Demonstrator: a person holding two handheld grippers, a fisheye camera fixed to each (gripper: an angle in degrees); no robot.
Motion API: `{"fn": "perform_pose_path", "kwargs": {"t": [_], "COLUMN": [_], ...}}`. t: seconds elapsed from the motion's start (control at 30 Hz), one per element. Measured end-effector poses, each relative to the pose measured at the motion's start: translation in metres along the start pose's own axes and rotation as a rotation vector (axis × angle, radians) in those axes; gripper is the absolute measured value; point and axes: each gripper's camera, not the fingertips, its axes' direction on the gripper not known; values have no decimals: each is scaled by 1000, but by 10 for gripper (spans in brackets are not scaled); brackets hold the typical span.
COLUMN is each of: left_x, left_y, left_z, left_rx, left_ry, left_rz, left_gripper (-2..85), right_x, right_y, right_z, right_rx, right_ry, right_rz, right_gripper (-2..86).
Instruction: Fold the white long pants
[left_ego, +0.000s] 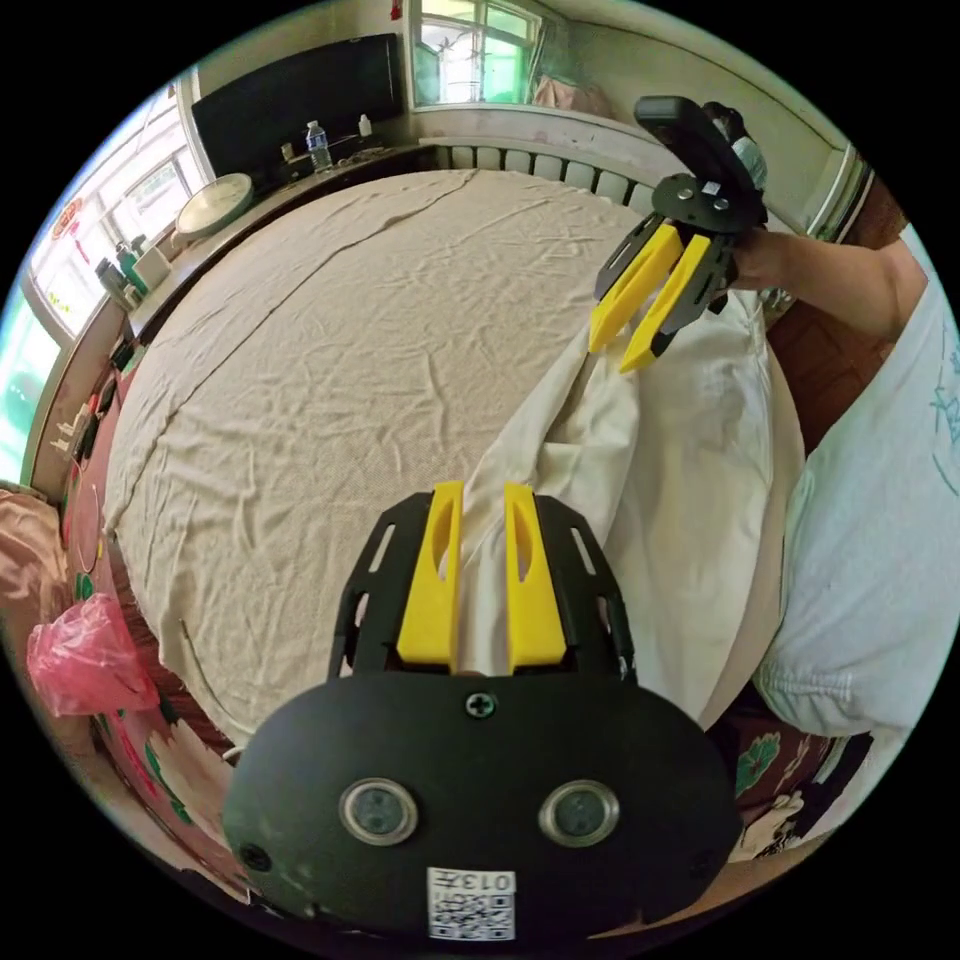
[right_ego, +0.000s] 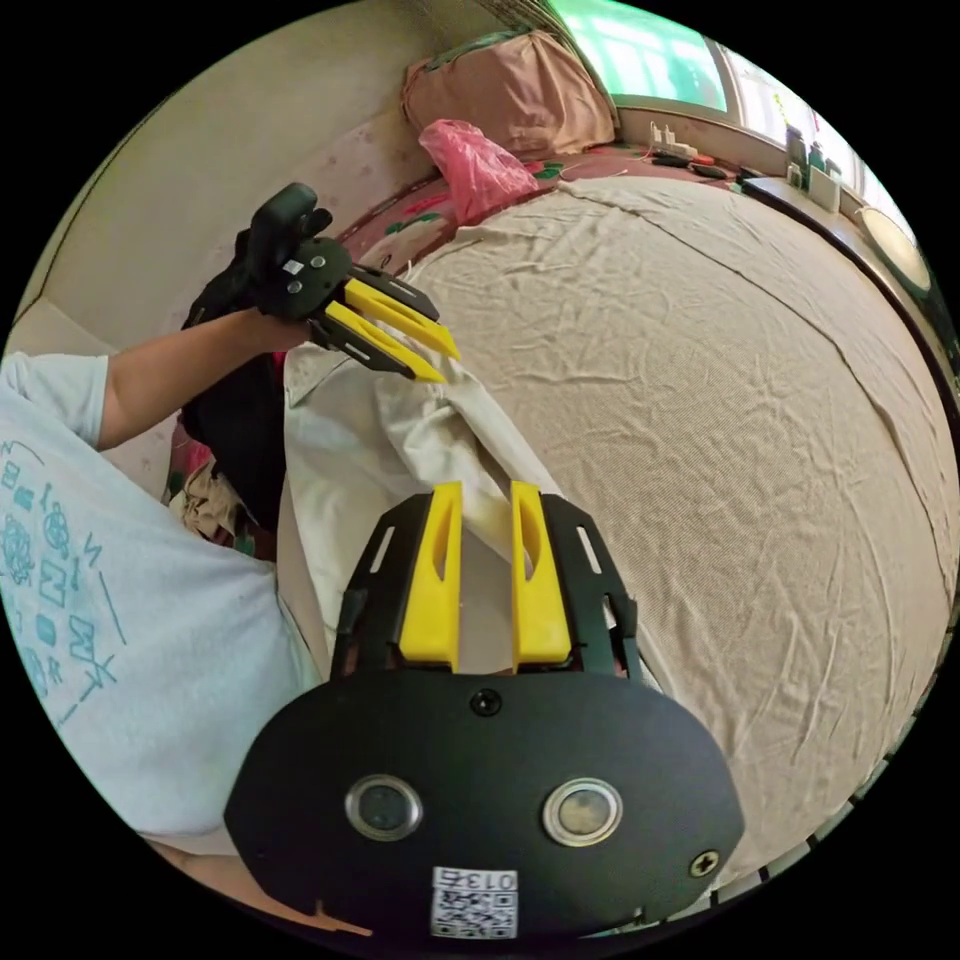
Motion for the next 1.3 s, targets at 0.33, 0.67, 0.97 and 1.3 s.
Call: {"fn": "perform_pose_path", "kwargs": {"t": [0.33, 0.67, 0.97, 1.3], "left_x": [-5, -95, -36, 2], "left_y": [-15, 8, 88, 162], "left_z": [33, 13, -71, -21], "left_rx": [-153, -65, 85, -79], "left_ry": [50, 110, -72, -228], "left_rz": [124, -355, -448, -740], "left_gripper": [27, -2, -3, -4], "right_x": [20, 55, 17, 5], "right_y": [-23, -48, -67, -109], "right_z": [26, -4, -35, 34], "right_rx": [-169, -59, 150, -40], "right_ry": [-51, 208, -42, 160], "right_rz": [-17, 139, -16, -42], "right_gripper": [27, 42, 10, 0]}}
